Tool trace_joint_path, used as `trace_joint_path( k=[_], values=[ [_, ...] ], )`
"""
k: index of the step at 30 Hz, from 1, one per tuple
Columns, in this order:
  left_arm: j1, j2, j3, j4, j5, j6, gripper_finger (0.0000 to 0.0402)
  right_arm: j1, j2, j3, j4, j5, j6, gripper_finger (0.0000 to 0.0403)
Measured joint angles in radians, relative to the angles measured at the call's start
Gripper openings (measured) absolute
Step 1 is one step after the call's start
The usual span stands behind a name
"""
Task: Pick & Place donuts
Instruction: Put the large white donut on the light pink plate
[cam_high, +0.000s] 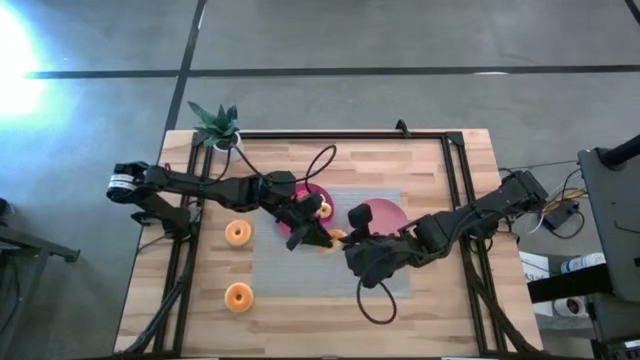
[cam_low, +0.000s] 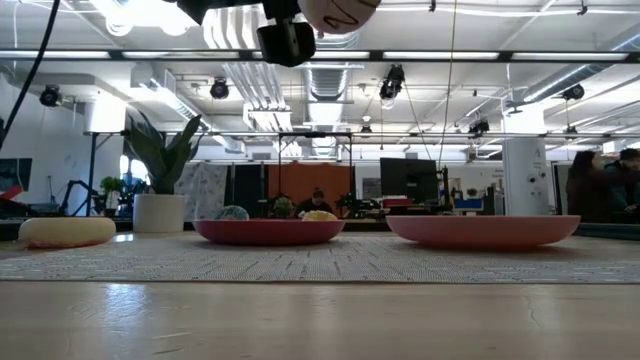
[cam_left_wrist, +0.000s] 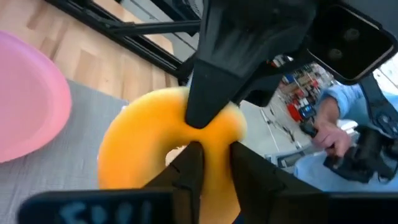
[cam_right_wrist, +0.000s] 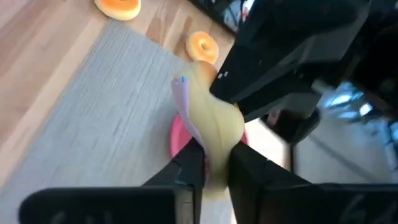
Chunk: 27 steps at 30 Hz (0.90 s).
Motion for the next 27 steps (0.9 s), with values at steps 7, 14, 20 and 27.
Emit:
trace_joint_path(
  k=[7,14,20,27],
  values=[
    [0.012,-0.015,0.003,-0.073,-0.028,0.007,0.0124,-0.038,-0.003,-0.002,-0.226,-0.19,0.222,0.003],
    [0.006,-0.063,0.011,-0.274,-0.186,0.052,0.0127,-0.205,-0.026,-0.159,-0.442,-0.284,0.513,0.0029],
    [-0.082,-0.116,0.011,-0.299,-0.328,0.084,0.0125,-0.401,-0.101,-0.365,-0.269,-0.419,0.59,0.0029],
    [-0.187,-0.192,0.011,-0.436,-0.438,0.107,0.0125,-0.643,-0.111,-0.497,-0.107,-0.734,0.65,0.0029]
  ],
)
